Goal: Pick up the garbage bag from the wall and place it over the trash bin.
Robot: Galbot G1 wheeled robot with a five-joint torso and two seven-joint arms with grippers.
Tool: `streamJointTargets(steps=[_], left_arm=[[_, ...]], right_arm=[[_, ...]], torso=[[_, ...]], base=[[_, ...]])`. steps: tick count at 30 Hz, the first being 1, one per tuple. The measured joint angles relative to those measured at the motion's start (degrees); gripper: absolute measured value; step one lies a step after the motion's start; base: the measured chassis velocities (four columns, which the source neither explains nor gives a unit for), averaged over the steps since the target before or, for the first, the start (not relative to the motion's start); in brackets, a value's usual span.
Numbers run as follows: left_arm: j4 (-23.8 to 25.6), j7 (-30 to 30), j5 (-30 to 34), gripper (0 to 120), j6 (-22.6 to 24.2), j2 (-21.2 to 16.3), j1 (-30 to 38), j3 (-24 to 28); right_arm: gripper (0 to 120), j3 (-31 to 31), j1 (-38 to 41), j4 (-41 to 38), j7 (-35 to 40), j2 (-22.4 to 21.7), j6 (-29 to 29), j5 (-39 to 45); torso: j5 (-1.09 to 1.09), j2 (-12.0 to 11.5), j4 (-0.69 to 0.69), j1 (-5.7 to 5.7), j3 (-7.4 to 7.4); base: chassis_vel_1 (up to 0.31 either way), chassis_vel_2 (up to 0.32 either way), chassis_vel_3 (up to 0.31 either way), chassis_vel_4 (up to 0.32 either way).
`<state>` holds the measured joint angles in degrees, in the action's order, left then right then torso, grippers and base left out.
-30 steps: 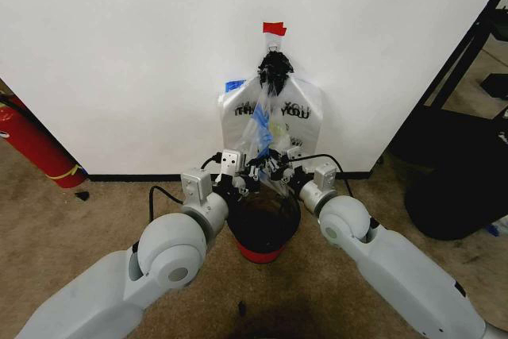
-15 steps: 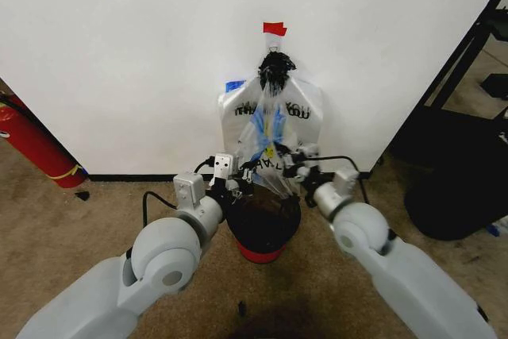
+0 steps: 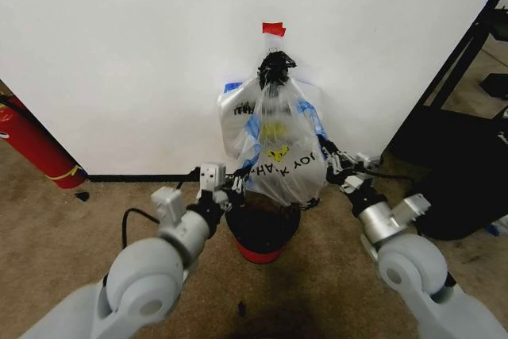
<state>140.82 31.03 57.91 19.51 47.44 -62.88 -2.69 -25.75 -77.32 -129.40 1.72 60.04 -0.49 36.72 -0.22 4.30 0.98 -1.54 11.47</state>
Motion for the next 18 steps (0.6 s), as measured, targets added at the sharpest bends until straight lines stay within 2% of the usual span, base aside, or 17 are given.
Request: streamJointTargets(steps=[4,11,18], left_arm=[[1.64,-0.62,-1.71,0,-0.46,-0.2,-4.54,-1.48],[2.57,-1.61,-5.91,0,-1.16,-1.23,-12.68,-3.24],[2.57,-2.2,-9.58,0,-1.91,-1.01,-17.15,-4.92]], right_arm=[[0,-3.45,-6.73,-2.92,-2.43,0.66,2.03,-3.87],[0,-5.84,-15.12,-5.92,-4.75,2.66,5.09,-7.7],[0,-7.29,-18.11,-8.73,-4.98,3.32,5.83,-8.29]], torso=[[0.0,0.0,0.02,0.0,0.0],[0.0,0.0,0.01,0.0,0.0],[-0.01,0.0,0.0,0.0,0.0]], base=[[0.0,0.0,0.0,0.0],[0.0,0.0,0.0,0.0],[0.0,0.0,0.0,0.0]])
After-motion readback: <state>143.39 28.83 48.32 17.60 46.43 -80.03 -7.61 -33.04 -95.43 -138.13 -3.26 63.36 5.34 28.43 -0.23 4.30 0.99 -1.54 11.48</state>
